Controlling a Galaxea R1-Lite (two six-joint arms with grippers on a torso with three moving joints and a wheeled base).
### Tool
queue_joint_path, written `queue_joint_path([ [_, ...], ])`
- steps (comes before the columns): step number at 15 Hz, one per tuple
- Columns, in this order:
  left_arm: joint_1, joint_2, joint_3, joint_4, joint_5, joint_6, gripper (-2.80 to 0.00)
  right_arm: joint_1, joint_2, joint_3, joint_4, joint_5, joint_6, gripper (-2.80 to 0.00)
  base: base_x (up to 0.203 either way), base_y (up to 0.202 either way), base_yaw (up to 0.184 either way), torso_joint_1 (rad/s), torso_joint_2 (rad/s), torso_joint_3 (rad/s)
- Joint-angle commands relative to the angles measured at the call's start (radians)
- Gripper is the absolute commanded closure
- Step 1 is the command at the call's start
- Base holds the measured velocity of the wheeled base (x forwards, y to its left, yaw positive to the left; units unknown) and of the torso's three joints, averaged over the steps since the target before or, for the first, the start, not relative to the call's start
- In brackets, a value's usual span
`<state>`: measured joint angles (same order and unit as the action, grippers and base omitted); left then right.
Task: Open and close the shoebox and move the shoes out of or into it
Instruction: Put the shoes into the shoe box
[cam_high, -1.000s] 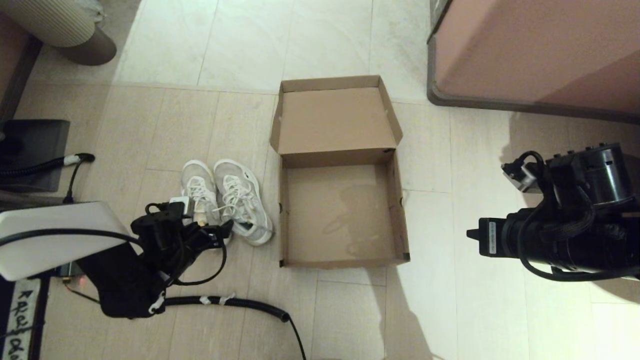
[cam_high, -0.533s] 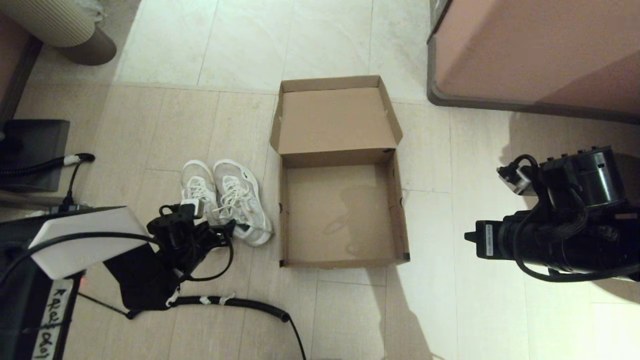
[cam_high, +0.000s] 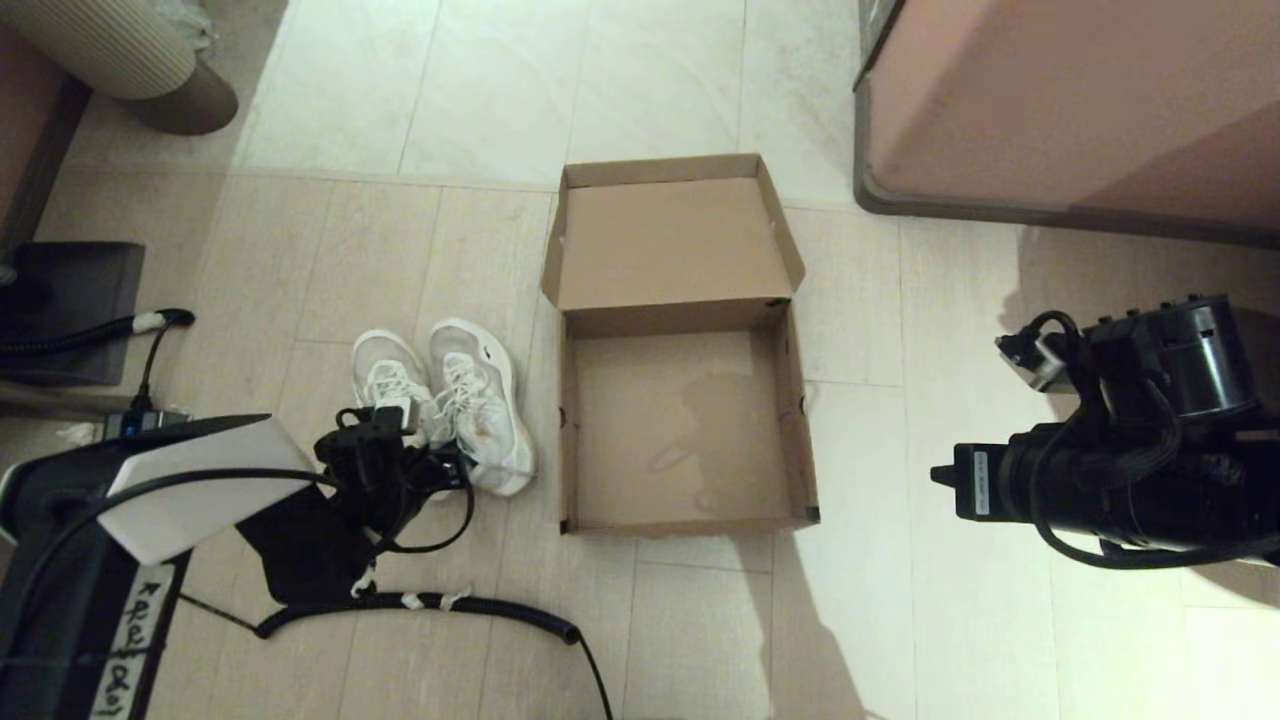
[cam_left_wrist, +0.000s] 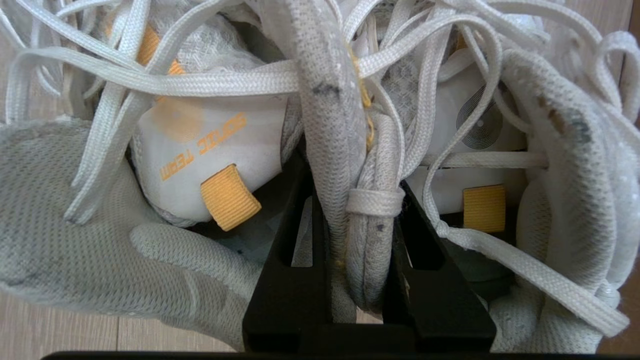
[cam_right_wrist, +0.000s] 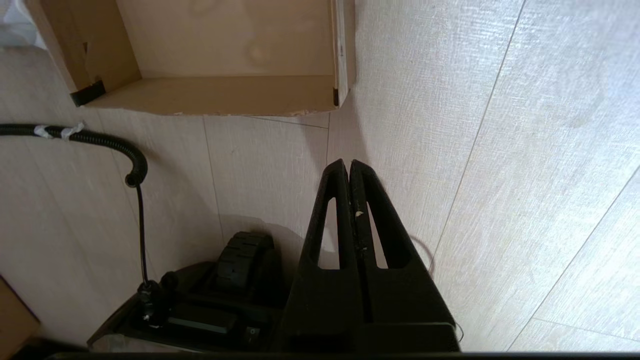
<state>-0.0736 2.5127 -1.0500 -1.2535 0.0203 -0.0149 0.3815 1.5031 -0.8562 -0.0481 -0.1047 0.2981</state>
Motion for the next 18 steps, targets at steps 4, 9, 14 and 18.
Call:
queue_joint_path([
  [4,-0.009,-0.167,0.114,0.018,0.012,0.0,0.0,0.002,-0.067,0.001,0.005,-0.003,-0.002,0.0,0.0,0.0,0.0,0.0,0.0,0.0],
  [9,-0.019,-0.411,0.339,0.059,0.036,0.005,0.0,0.013,-0.155,-0.001,0.052,-0.006,-0.002,0.0,0.0,0.0,0.0,0.0,0.0,0.0],
  [14,-0.127,-0.706,0.359,0.251,0.121,0.014,0.0,0.011,-0.186,-0.009,0.082,-0.007,-0.004,0.0,0.0,0.0,0.0,0.0,0.0,0.0],
  [18,-0.308,-0.862,0.286,0.45,0.234,0.016,0.0,0.013,-0.169,-0.018,0.08,-0.007,-0.004,0.0,0.0,0.0,0.0,0.0,0.0,0.0],
])
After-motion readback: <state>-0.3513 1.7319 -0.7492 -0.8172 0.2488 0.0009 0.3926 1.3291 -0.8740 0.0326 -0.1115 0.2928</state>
